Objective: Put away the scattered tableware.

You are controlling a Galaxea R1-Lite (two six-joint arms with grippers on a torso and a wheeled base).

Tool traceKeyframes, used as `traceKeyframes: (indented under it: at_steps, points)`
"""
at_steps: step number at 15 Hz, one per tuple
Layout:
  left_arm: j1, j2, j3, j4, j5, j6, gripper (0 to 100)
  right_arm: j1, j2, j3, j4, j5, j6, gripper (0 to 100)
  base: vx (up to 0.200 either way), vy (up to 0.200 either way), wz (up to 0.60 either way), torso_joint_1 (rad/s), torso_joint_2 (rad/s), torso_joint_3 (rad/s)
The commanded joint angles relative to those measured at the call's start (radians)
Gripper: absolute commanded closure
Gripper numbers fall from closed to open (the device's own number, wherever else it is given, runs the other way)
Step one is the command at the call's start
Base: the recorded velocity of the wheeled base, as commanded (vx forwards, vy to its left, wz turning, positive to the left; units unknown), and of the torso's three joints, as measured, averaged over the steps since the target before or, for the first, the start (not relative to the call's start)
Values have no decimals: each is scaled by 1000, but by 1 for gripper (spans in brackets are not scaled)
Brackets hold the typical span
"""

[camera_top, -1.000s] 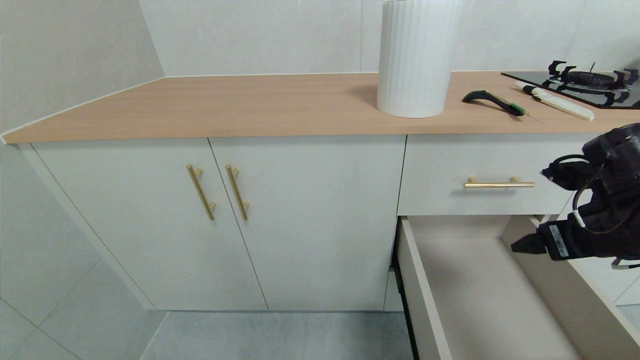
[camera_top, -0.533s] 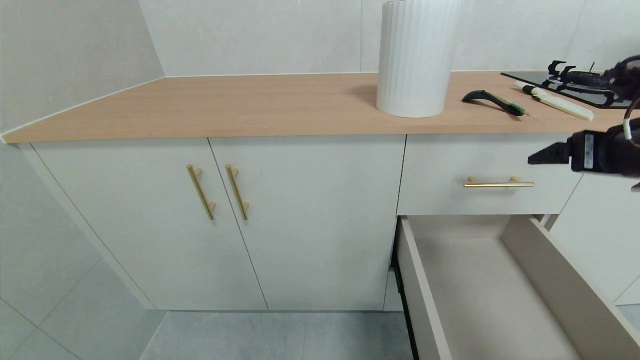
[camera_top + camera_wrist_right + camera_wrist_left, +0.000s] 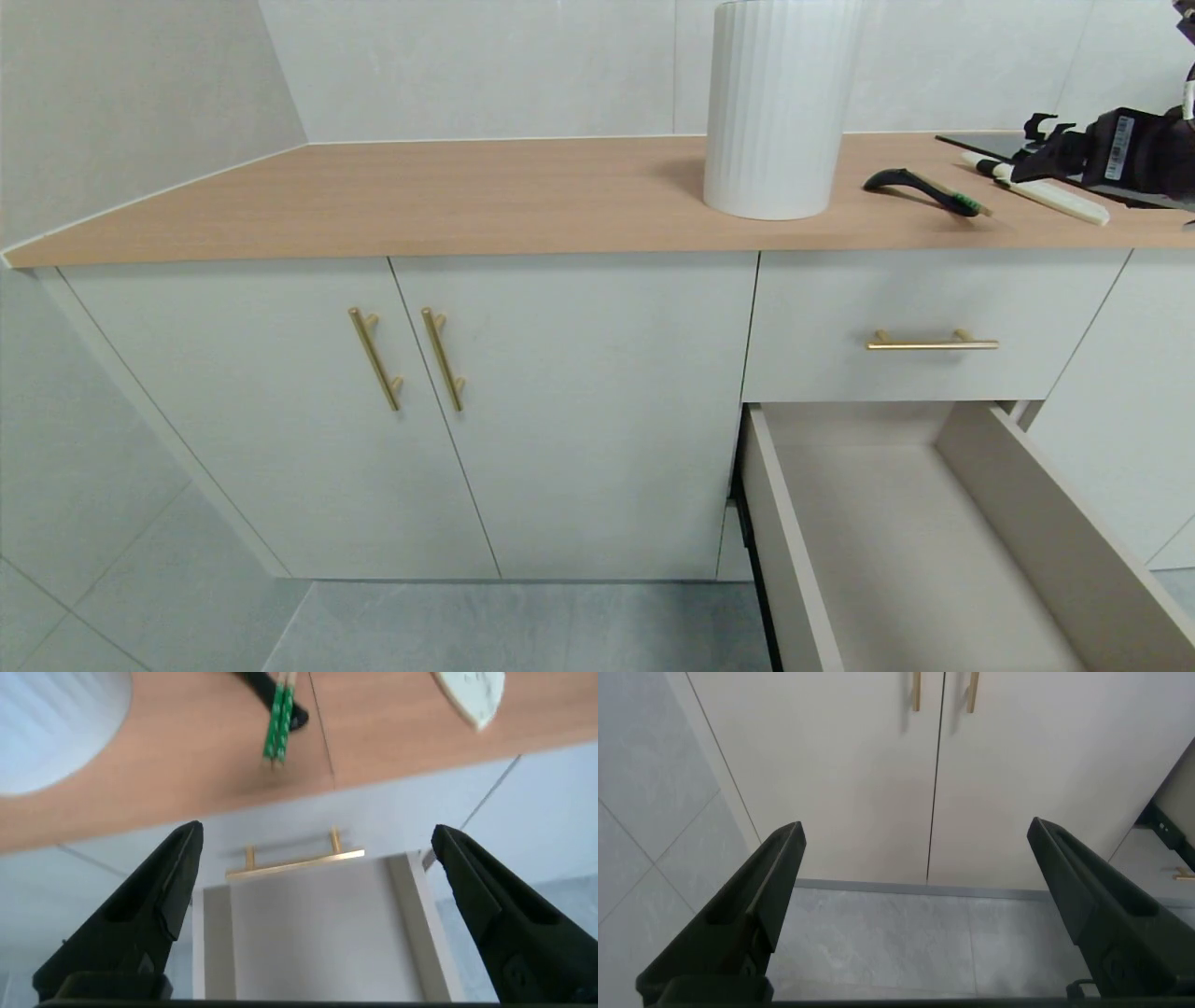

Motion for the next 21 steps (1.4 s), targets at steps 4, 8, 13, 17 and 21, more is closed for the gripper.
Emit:
traceKeyframes:
  at_steps: [4, 8, 13, 17, 21]
  points:
    - [0, 0, 0, 0, 1, 0, 0, 5, 97, -81, 8, 48, 6, 0, 0, 0, 0, 0, 0, 0]
    - [0, 0, 0, 0, 1, 0, 0, 11, 156, -140, 17, 44, -2, 0, 0, 0, 0, 0, 0, 0]
    - [0, 0, 0, 0, 1, 0, 0, 15, 227, -224, 42, 24, -16, 0, 0, 0, 0, 0, 0, 0]
    - [0, 0, 0, 0, 1, 0, 0, 39, 245, -224, 49, -2, -39, 0, 0, 0, 0, 0, 0, 0]
    - [0, 0, 0, 0, 1, 0, 0, 42, 250, -224, 39, -16, -45, 0, 0, 0, 0, 0, 0, 0]
